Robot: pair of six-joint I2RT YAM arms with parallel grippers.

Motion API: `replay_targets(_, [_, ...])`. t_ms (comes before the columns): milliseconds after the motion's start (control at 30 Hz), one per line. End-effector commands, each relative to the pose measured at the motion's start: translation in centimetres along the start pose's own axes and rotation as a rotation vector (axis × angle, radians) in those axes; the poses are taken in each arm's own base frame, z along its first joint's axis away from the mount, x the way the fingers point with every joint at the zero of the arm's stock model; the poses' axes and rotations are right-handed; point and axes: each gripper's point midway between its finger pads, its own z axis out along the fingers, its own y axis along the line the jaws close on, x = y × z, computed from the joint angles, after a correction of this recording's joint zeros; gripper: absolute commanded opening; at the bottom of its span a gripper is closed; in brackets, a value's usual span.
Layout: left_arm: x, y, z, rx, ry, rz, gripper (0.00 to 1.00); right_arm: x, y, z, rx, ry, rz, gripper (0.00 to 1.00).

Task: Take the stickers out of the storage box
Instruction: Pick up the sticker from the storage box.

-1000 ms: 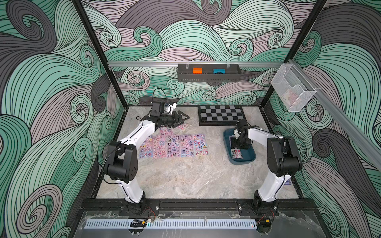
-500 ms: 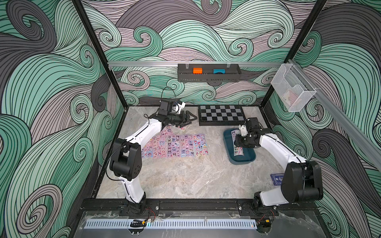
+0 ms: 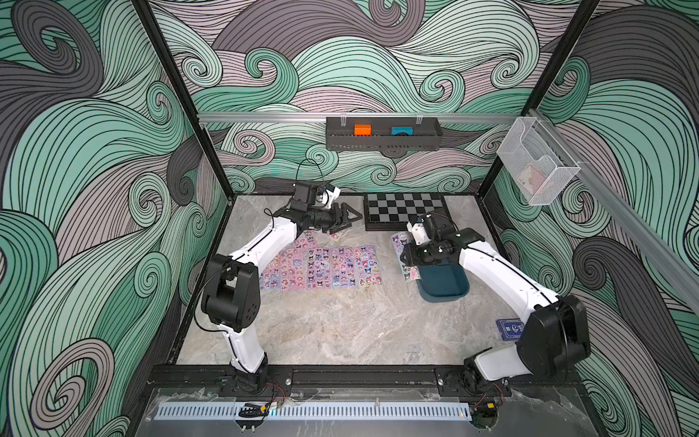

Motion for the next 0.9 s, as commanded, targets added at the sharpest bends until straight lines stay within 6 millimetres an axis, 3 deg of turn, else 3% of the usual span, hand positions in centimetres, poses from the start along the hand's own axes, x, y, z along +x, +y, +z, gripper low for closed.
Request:
replay_targets(0, [-0.6, -0.9, 0.0, 0.011, -0.009, 0.028, 0.70, -0.3, 0.7, 1.0, 0.006, 0.010, 0.011, 0.49])
replay_targets(400, [-0.4, -1.6, -0.7, -0.007, -0.011, 0.060, 0.70, -0.3, 0.2, 5.2, 0.058, 0.036, 0.021, 0.50])
replay_targets(733, [-0.2, -0.4, 0.0, -0.024, 0.005, 0.033, 0.70, 0.1, 0.3, 5.6, 0.041, 0.032, 0.027, 0.45])
replay_targets(867, [0.3, 1.8, 1.3, -0.056, 0.035, -0.067, 0.70, -0.5, 0.8, 4.1, 0.021, -0.021, 0.034, 0.45])
